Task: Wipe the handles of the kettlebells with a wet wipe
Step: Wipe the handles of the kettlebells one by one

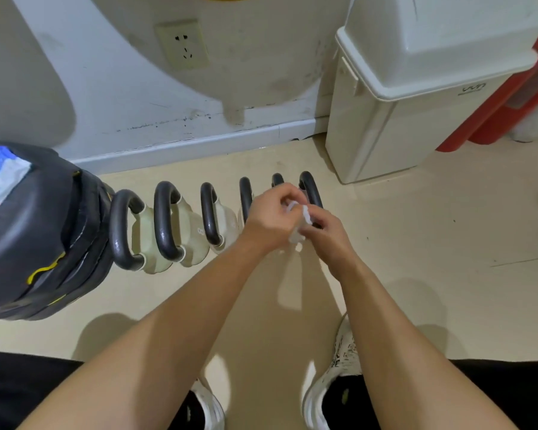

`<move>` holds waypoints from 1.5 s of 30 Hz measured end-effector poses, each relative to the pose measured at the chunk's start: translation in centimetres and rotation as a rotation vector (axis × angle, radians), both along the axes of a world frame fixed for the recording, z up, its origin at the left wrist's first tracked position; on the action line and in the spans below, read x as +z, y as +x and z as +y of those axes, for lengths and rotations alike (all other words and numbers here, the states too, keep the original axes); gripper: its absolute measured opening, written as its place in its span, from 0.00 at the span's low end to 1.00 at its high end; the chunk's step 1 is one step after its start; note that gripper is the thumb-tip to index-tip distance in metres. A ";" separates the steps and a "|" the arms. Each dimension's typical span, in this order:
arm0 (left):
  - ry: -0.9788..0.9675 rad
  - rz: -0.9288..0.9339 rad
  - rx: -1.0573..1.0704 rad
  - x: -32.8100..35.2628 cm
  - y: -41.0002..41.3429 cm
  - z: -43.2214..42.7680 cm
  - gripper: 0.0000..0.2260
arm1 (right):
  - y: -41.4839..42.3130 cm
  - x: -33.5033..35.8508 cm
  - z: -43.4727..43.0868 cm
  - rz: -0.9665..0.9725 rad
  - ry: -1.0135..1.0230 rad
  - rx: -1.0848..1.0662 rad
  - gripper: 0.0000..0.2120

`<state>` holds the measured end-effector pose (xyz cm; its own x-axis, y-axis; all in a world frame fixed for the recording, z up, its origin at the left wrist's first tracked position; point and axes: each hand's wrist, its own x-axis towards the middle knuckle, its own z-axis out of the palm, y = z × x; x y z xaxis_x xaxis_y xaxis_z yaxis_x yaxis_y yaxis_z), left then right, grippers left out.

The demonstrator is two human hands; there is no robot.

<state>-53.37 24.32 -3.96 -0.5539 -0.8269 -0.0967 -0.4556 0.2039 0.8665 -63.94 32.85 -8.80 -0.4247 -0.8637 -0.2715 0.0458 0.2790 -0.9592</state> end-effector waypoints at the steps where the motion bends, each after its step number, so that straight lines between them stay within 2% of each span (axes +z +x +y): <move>1: 0.052 0.022 0.037 0.2 -0.5 -0.3 0.06 | -0.7 0.3 0.1 -0.016 -0.005 -0.071 0.10; 4: 0.124 0.008 0.160 -0.7 -1.8 -1.6 0.06 | -3.2 0.1 0.1 -0.036 0.046 -0.247 0.04; 7: 0.089 -0.025 0.188 -2.1 -3.7 -2.7 0.06 | -5.9 -0.8 -0.9 -0.001 0.104 -0.301 0.08; 11: 0.039 -0.088 0.146 -3.5 -6.6 -3.8 0.08 | -8.5 -1.5 -2.8 0.151 0.156 -0.267 0.11; 14: -0.150 -0.412 0.036 -4.6 -7.7 -4.9 0.10 | -9.6 -2.6 -4.5 0.336 0.217 -0.345 0.11; 16: -0.328 -0.656 -0.085 -6.0 -8.0 -5.1 0.07 | -9.8 -3.6 -5.6 0.412 0.271 -0.339 0.11; 17: -0.441 -0.741 -0.112 -6.9 -8.0 -5.1 0.04 | -9.7 -4.2 -6.1 0.429 0.304 -0.321 0.12; 19: -0.627 -0.831 -0.128 -8.4 -8.2 -4.9 0.09 | -9.2 -5.3 -6.9 0.414 0.337 -0.282 0.12; 22: -0.744 -0.809 -0.129 -9.8 -8.3 -5.2 0.09 | -8.4 -7.1 -7.7 0.222 0.323 -0.277 0.14; 23: -0.711 -0.827 -0.159 -9.8 -8.4 -5.3 0.07 | -8.2 -7.5 -7.9 0.150 0.310 -0.282 0.14; 27: -0.610 -0.824 -0.168 -10.1 -8.3 -6.4 0.15 | -7.8 -7.8 -8.5 -0.216 0.262 -0.300 0.07; 30: -0.619 -0.735 -0.139 -11.1 -8.3 -7.2 0.10 | -8.0 -7.2 -9.0 -0.511 0.309 -0.299 0.10; 32: -0.598 -0.683 -0.118 -11.6 -8.5 -7.6 0.08 | -8.3 -7.1 -9.3 -0.598 0.324 -0.280 0.11; 34: -0.584 -0.656 -0.106 -11.6 -8.5 -7.7 0.08 | -8.6 -7.0 -9.4 -0.597 0.319 -0.264 0.11; 38: -0.606 -0.539 -0.085 -10.9 -8.3 -7.9 0.03 | -9.1 -7.0 -9.1 -0.432 0.353 -0.220 0.12; 42: -0.419 -0.350 -0.054 -9.9 -8.0 -7.7 0.06 | -9.2 -7.0 -8.7 -0.227 0.415 -0.103 0.17; 45: -0.298 -0.236 -0.044 -9.5 -8.3 -7.2 0.08 | -9.7 -6.7 -8.4 -0.057 0.452 -0.025 0.12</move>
<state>-61.70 17.12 -13.45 -0.5804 -0.8142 0.0156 -0.6207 0.4548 0.6387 -73.60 24.44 -15.54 -0.4177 -0.6429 -0.6421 0.1073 0.6668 -0.7375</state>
